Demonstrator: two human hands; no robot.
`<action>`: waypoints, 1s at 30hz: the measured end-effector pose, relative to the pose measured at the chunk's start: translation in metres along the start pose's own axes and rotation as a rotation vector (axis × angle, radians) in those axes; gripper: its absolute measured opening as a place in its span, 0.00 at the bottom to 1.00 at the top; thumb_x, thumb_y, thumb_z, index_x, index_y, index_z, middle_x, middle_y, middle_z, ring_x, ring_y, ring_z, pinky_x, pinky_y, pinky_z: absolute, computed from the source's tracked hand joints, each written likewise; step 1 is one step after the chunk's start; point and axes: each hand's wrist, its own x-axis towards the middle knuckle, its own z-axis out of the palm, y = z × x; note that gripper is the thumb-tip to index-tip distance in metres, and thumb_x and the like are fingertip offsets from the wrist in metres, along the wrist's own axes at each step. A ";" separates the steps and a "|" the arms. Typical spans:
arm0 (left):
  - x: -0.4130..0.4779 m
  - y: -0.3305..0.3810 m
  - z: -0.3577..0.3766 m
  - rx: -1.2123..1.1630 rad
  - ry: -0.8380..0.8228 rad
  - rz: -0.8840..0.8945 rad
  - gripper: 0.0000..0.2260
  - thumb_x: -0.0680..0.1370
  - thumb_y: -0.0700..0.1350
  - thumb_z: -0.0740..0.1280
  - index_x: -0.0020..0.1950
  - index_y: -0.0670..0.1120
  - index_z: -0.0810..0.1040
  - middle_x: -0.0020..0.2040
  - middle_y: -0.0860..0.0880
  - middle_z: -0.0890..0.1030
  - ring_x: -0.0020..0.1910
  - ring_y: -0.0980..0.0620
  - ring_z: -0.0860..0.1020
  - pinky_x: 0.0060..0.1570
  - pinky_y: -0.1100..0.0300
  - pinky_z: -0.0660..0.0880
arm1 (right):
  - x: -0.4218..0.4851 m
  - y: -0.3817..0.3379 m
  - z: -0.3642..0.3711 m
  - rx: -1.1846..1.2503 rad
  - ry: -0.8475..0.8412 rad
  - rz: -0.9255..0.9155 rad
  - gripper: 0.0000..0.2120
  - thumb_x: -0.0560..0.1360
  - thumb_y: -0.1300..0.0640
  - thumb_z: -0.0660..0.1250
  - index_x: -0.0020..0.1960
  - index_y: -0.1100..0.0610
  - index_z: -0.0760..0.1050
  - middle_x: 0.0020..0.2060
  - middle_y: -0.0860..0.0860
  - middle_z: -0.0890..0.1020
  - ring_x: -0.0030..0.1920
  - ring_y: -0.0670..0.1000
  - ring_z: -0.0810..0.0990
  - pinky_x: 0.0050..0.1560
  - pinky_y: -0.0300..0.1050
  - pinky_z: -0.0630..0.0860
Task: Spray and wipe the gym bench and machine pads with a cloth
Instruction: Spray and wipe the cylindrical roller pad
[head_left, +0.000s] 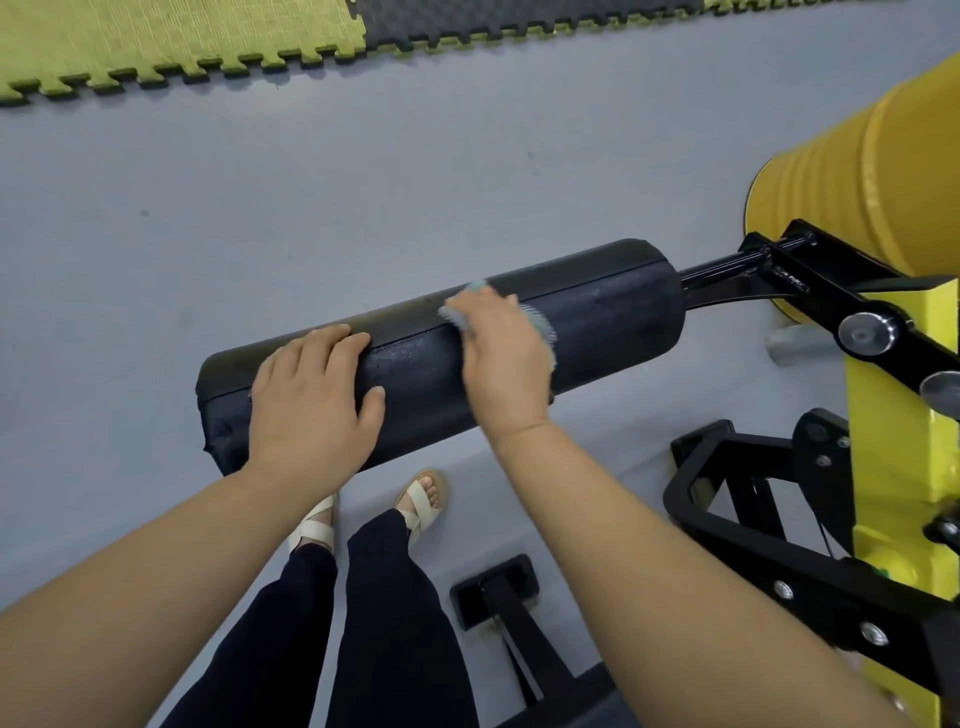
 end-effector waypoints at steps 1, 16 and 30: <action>0.000 0.000 -0.001 -0.010 -0.006 -0.002 0.21 0.75 0.49 0.61 0.66 0.42 0.73 0.66 0.42 0.74 0.64 0.39 0.70 0.65 0.43 0.64 | -0.006 -0.008 0.002 0.027 -0.077 -0.067 0.13 0.73 0.62 0.58 0.50 0.61 0.81 0.48 0.56 0.83 0.53 0.57 0.81 0.65 0.46 0.62; 0.002 -0.005 -0.015 -0.124 -0.066 0.018 0.17 0.78 0.46 0.61 0.67 0.45 0.72 0.68 0.47 0.72 0.66 0.44 0.69 0.66 0.50 0.62 | 0.048 0.044 -0.050 -0.332 -0.128 0.406 0.14 0.80 0.57 0.53 0.57 0.54 0.76 0.54 0.54 0.79 0.54 0.58 0.76 0.48 0.47 0.68; -0.016 -0.092 -0.035 -0.953 -0.088 -0.629 0.18 0.80 0.44 0.55 0.70 0.54 0.68 0.70 0.54 0.69 0.68 0.53 0.68 0.70 0.53 0.62 | -0.006 -0.032 -0.010 0.108 -0.031 0.261 0.14 0.76 0.67 0.59 0.58 0.60 0.78 0.61 0.56 0.78 0.66 0.56 0.72 0.72 0.49 0.59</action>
